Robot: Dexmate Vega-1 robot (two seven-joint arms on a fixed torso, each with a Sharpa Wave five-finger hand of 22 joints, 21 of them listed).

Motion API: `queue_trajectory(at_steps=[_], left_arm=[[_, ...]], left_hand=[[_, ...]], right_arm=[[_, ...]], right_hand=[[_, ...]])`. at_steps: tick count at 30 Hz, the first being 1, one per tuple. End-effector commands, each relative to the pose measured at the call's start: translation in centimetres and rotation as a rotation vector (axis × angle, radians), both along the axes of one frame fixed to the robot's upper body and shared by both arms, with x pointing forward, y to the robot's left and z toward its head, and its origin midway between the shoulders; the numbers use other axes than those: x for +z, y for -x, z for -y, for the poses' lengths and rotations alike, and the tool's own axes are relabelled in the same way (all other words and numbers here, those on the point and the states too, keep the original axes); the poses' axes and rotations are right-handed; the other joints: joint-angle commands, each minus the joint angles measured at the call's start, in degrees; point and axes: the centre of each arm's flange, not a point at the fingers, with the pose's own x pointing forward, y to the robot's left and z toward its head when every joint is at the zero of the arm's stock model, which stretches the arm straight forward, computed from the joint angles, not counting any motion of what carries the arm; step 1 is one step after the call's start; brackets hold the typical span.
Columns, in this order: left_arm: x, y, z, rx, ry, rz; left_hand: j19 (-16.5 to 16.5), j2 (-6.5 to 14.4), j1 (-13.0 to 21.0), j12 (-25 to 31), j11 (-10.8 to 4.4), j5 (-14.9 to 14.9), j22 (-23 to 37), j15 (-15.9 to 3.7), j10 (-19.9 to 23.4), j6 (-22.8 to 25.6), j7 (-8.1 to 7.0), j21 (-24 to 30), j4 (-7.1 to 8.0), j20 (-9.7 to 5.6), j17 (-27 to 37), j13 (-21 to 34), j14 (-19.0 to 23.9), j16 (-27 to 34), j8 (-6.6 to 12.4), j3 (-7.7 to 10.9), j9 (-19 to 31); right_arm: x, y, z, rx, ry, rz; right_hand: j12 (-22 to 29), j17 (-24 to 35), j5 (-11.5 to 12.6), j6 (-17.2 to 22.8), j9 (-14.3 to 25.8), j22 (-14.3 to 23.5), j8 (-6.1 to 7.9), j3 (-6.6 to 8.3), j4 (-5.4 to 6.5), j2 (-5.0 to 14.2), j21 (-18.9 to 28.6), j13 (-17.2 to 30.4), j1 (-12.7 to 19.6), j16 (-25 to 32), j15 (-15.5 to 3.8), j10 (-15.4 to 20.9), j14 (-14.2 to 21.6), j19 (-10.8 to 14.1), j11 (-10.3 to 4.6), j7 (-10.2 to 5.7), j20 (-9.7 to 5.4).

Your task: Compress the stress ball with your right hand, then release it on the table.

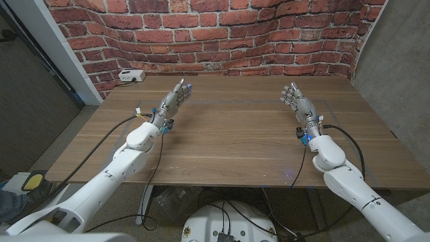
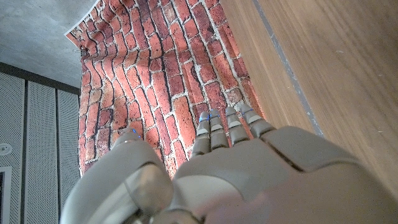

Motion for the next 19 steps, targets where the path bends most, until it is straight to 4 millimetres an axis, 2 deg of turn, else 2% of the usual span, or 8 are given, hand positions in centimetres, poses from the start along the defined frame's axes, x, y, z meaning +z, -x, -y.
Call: queue_trajectory(at_steps=[1,4,10,19], left_arm=[[0.17,0.09,-0.41,0.005,0.012,0.002],[0.09,0.05,-0.46,0.005,0.014,0.003],[0.01,-0.08,-0.35,0.004,0.016,0.004],[0.13,-0.19,-0.25,0.001,0.020,0.007]], left_hand=[[-0.1,0.0,0.4,-0.2,-0.07,-0.3,0.2,0.20,-0.4,-0.5,-0.22,-0.1,0.04,0.10,0.1,0.1,-0.3,0.0,-0.06,-0.20,0.2],[-0.1,0.0,0.5,-0.2,0.75,-0.3,0.2,0.67,-0.5,-0.9,0.65,-0.1,0.03,0.13,0.1,0.0,-0.2,0.2,-0.03,-0.29,0.2],[-0.1,0.0,0.5,-0.3,0.79,-0.3,0.2,0.81,-1.0,-1.7,1.62,-0.1,0.02,0.12,0.1,0.0,-0.4,0.2,-0.18,-0.39,0.2],[-0.1,0.0,0.5,-0.3,0.52,-0.3,0.2,0.65,-1.2,-2.2,1.62,-0.1,0.01,0.11,0.1,0.0,-0.7,0.1,-0.21,-0.48,0.2]], right_arm=[[-0.48,-1.21,-0.35,0.046,-0.036,-0.023],[-0.61,-1.32,-0.35,0.046,-0.042,-0.031],[-0.74,-1.41,-0.34,0.046,-0.038,-0.036],[-0.88,-1.49,-0.20,0.037,-0.041,-0.042]], right_hand=[[0.0,0.2,0.2,-0.4,0.0,0.1,-0.10,-0.43,0.16,-0.15,-0.1,0.1,-0.6,-0.1,-0.03,-0.2,-0.5,-0.4,0.04,0.00,0.06],[0.0,0.2,0.2,-0.4,0.0,0.1,-0.05,-0.52,0.22,-0.19,-0.1,0.1,-0.7,-0.1,-0.01,-0.2,-0.4,-0.5,0.06,0.06,0.11],[0.1,0.2,0.3,-0.4,0.0,0.0,0.08,-0.72,0.36,-0.28,-0.1,0.1,-1.1,0.0,0.16,-0.1,-0.3,-0.5,0.11,0.05,0.14],[0.1,0.2,0.4,-0.4,0.0,0.0,0.18,-0.94,0.48,-0.37,-0.2,0.1,-1.6,0.0,0.16,-0.2,-0.4,-0.7,0.36,0.00,0.23]])
